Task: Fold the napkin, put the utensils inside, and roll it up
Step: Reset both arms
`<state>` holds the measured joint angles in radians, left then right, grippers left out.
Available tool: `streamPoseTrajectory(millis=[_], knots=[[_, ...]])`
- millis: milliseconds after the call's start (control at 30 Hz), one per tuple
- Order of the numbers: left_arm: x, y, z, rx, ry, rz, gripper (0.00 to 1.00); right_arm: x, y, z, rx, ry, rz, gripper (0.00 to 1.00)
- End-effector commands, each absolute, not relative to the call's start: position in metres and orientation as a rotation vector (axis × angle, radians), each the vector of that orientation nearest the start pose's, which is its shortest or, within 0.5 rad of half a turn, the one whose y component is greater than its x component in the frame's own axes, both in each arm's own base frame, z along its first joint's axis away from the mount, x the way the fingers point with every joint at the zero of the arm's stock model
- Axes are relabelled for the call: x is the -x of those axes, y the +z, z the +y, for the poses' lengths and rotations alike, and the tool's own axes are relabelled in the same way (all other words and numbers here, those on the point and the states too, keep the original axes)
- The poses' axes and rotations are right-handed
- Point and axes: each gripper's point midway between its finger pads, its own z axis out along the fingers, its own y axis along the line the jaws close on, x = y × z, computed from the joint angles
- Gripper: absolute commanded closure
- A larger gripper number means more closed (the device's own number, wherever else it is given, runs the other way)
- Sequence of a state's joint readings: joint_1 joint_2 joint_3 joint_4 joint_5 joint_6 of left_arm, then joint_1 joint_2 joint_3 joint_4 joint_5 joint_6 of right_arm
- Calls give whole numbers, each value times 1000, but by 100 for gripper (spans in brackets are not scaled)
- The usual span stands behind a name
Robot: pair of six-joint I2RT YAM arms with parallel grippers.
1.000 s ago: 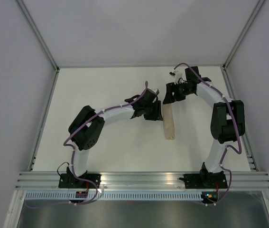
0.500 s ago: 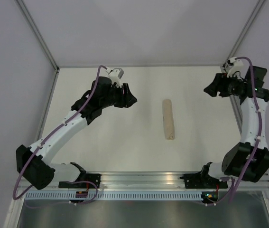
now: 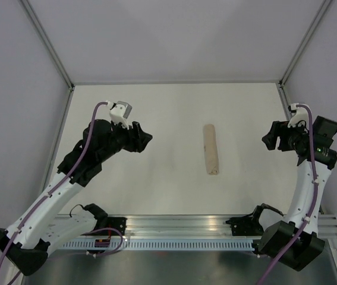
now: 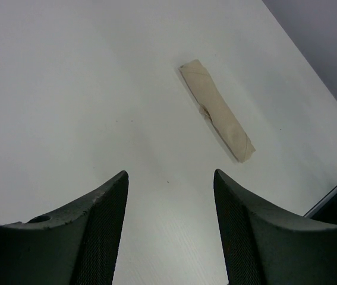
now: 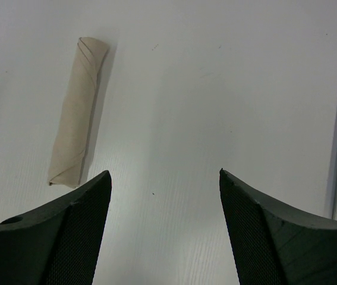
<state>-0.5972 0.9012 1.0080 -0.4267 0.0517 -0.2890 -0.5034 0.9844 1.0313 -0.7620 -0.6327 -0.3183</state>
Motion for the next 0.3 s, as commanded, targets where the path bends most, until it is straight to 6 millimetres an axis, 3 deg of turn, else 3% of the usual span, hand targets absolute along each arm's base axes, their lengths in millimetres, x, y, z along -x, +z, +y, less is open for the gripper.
streamPoseTrajectory(millis=[0,267], knots=[[-250,276,-181,-384,-538,1923,35,-280,231,-49,117,233,2107,21],[-251,271,-179,-374,-530,1911,33,-281,230,-47,116,244,2096,21]])
